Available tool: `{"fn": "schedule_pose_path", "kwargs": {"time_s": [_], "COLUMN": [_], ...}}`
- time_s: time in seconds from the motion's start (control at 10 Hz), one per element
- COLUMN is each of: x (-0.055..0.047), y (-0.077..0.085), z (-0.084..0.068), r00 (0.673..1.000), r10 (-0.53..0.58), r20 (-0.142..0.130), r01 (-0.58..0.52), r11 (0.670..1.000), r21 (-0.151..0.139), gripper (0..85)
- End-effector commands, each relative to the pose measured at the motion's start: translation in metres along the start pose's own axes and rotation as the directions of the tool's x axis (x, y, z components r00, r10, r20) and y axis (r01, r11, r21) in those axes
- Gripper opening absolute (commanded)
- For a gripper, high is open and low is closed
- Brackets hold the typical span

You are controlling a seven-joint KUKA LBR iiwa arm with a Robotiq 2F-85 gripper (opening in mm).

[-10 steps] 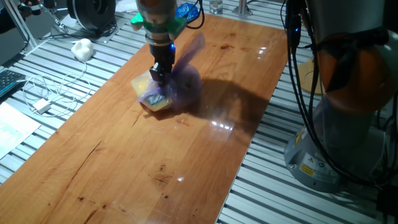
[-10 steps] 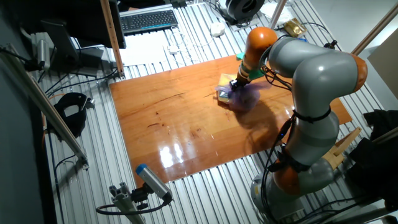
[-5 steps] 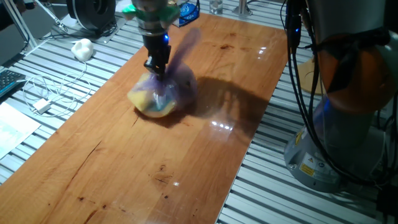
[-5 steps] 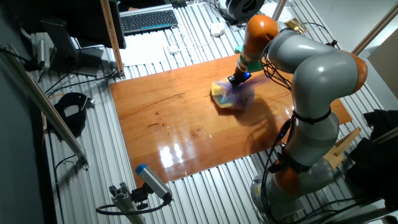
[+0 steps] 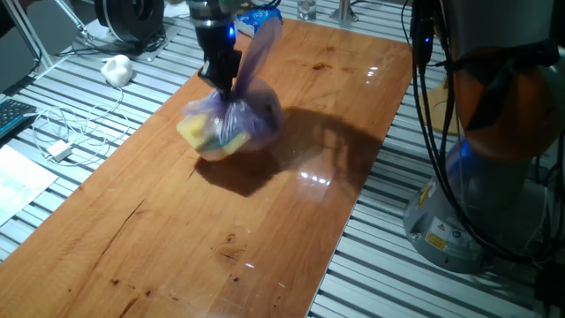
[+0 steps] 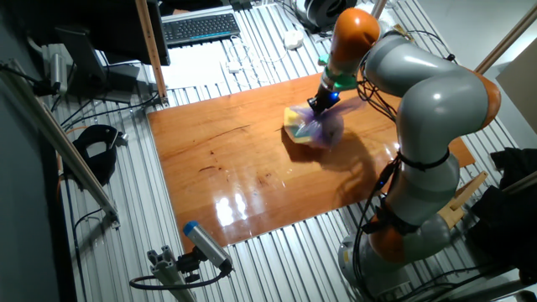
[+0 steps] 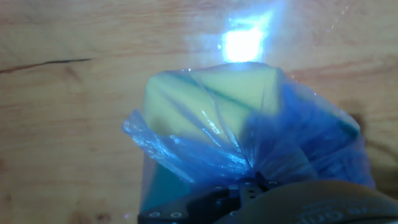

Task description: Pick up a bag of things

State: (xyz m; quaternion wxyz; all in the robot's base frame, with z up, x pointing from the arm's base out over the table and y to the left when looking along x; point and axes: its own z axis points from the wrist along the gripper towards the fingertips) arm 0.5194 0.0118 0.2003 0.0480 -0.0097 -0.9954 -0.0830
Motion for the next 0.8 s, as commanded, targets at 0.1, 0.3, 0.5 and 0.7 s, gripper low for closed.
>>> {"fn": "schedule_pose_path", "kwargs": {"time_s": [0.1,0.3,0.5,0.7], "x": [0.017,0.030,0.034,0.043], "y": [0.006,0.005,0.006,0.004], "z": [-0.045,-0.054,-0.056,-0.061], "r00": [0.999,0.995,0.992,0.990], "r10": [0.036,0.072,0.087,0.102], "r20": [0.029,0.063,0.095,0.094], "r01": [-0.036,-0.073,-0.094,-0.111], "r11": [0.999,0.997,0.993,0.989], "r21": [-0.004,0.013,0.069,0.102], "gripper": [0.0,0.0,0.0,0.0]}}
